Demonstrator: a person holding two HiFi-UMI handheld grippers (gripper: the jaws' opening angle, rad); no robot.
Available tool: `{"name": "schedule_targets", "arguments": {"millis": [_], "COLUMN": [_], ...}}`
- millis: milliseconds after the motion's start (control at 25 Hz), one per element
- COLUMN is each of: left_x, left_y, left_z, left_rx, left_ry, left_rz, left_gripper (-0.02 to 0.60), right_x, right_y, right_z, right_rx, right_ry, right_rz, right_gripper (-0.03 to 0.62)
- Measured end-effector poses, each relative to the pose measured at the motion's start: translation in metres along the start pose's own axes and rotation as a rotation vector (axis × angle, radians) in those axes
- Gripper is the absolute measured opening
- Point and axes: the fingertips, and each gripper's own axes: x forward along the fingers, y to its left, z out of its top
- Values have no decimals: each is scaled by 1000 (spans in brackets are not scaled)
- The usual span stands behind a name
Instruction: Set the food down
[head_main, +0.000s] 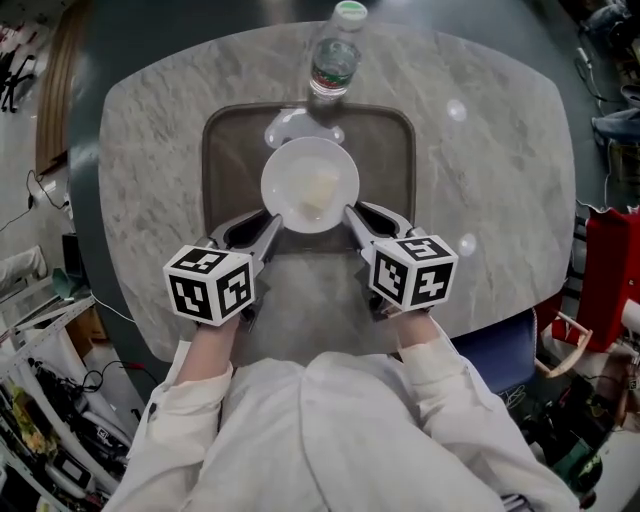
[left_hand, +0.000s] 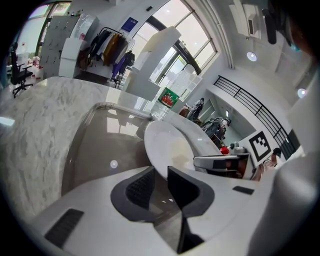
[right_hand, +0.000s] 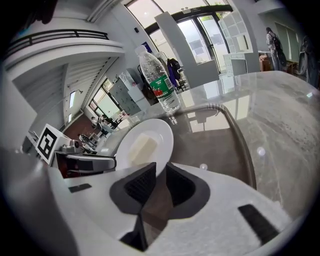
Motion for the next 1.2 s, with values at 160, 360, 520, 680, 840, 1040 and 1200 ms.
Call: {"name": "schedule_targets", "arguments": {"millis": [160,360,520,680,840,1040,1200], "left_x": [7,9,11,12,14,14,9], "left_y": [4,8,10,11,13,18,23], "left_z": [-3,-4,-3,-2,-1,3,8], "left_rx": [0,-17,-20,-14,-15,-42,-77], "left_ry": [36,51,71,82,97,80,31], "left_rz": [8,20,31,20,21,33,48], "left_gripper": [74,74,75,75,75,75,75], "right_x": [6,10,11,10,10,10,10], "right_y": [-5,-5,-5,-5,-3,-2,-1], "right_z": [-1,-3,-4,-4,-4,-4,-4], "right_rx": [-8,-21,-21,-18,-26,-50,-47], "right_ry": [16,43,56,53,50,42,28], "right_rz": [-7,-16,-21,-18,-23,-47,-50], "right_gripper": [51,51,51,51,52,52,52]}}
